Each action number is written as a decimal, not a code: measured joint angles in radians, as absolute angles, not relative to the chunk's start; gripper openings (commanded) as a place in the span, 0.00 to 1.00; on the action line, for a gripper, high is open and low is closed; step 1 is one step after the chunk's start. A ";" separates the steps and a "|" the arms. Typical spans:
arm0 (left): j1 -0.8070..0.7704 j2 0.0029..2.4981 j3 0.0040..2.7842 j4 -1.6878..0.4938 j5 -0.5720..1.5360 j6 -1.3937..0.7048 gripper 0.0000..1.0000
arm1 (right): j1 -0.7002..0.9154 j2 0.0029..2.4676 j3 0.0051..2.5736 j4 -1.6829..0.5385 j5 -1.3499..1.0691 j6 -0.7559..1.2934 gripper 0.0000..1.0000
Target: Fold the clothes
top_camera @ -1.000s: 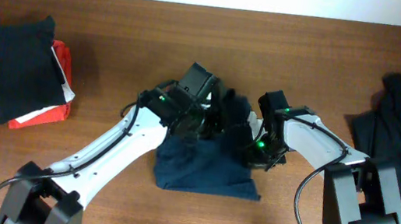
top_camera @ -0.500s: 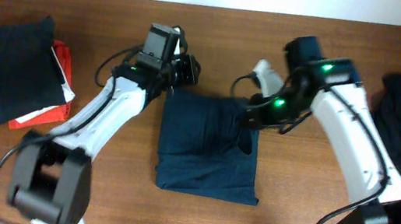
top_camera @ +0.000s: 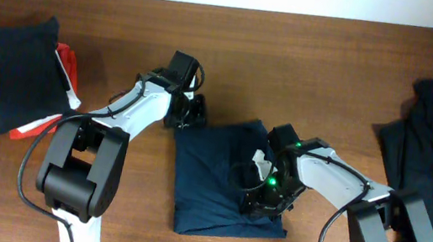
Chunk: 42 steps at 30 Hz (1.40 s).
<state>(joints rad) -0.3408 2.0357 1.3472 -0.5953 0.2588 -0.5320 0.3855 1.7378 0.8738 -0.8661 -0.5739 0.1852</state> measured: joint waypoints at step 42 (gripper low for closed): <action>-0.440 1.943 1.276 -0.797 0.361 -0.294 0.00 | 0.083 1.761 1.470 -1.333 -0.144 0.246 0.50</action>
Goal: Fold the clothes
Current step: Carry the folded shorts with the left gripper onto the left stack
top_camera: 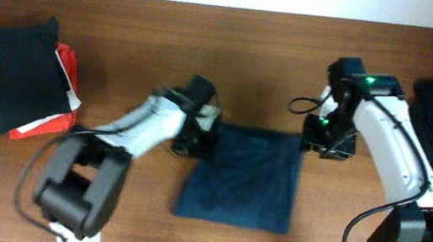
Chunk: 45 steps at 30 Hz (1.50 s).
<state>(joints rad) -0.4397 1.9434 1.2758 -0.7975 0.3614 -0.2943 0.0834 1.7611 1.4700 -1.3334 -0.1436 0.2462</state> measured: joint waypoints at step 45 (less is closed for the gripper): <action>0.665 1.692 1.608 -0.869 0.104 -0.194 0.96 | -0.030 1.761 1.470 -1.366 -0.131 0.179 0.63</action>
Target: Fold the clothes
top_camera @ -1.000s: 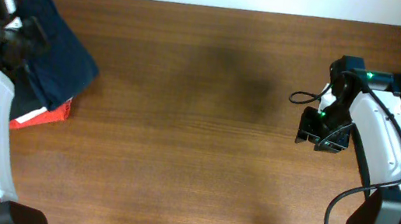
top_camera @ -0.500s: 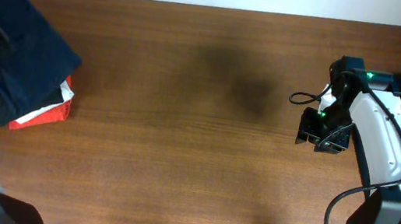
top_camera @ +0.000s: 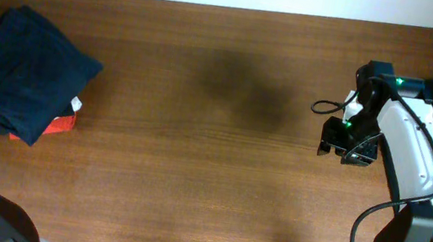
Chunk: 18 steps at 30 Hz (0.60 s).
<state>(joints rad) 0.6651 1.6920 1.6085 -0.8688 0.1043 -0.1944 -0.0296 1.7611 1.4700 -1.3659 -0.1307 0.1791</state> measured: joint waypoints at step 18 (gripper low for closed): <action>0.025 1.700 1.623 -1.505 0.106 -0.075 0.99 | -0.030 1.760 1.470 -1.522 -0.227 0.045 0.99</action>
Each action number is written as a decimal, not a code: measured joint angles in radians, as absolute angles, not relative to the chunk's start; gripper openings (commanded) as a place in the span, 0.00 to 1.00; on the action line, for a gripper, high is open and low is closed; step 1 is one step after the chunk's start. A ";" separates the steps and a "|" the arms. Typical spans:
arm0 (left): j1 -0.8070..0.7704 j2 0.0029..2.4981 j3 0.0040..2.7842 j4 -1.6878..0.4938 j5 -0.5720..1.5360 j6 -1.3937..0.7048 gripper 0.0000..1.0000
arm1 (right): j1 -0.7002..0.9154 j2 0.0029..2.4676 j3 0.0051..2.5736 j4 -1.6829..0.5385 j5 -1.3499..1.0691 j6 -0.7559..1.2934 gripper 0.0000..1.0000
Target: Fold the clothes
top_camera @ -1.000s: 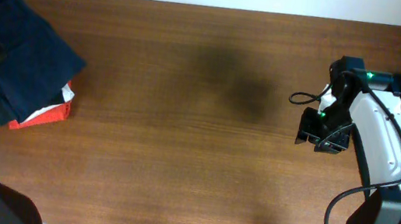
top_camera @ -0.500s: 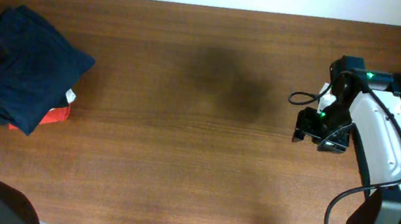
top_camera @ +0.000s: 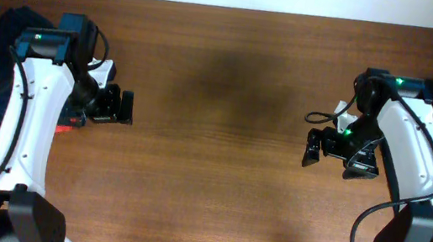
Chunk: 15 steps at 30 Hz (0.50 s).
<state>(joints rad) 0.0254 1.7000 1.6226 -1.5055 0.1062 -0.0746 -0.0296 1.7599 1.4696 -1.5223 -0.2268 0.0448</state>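
Folded clothes sit in a stack at the table's left edge, a dark navy piece on top and a bit of red (top_camera: 69, 120) showing beneath. My left gripper (top_camera: 119, 106) hangs just right of the stack, open and empty. Off to the right, a pile of unfolded dark clothes lies along the table edge. My right gripper (top_camera: 313, 147) is left of that pile, over bare wood, open with nothing in it.
The brown wooden table (top_camera: 208, 179) spans the view, with a white wall strip along the far edge. The left arm's white links partly cover the stack's right side.
The left arm, which reached to the far left edge at the stack, now stands over the table right of the stack with its gripper empty. The right gripper has shifted slightly left and nearer.
First both grippers worked on a navy garment in the table's middle. Then it lay as a folded rectangle with a gripper at each far corner. Later it lay on the left stack and the middle was bare. Now both grippers are off the cloth.
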 measured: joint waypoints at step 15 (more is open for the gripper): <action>0.025 0.578 0.917 -1.002 0.085 -0.075 0.99 | -0.030 0.760 0.963 -1.068 -0.197 0.079 0.99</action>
<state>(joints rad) 0.0254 0.5777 0.9173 -1.0019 0.0853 -0.0746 -0.0303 0.7605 0.9630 -1.0683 -0.1967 0.0792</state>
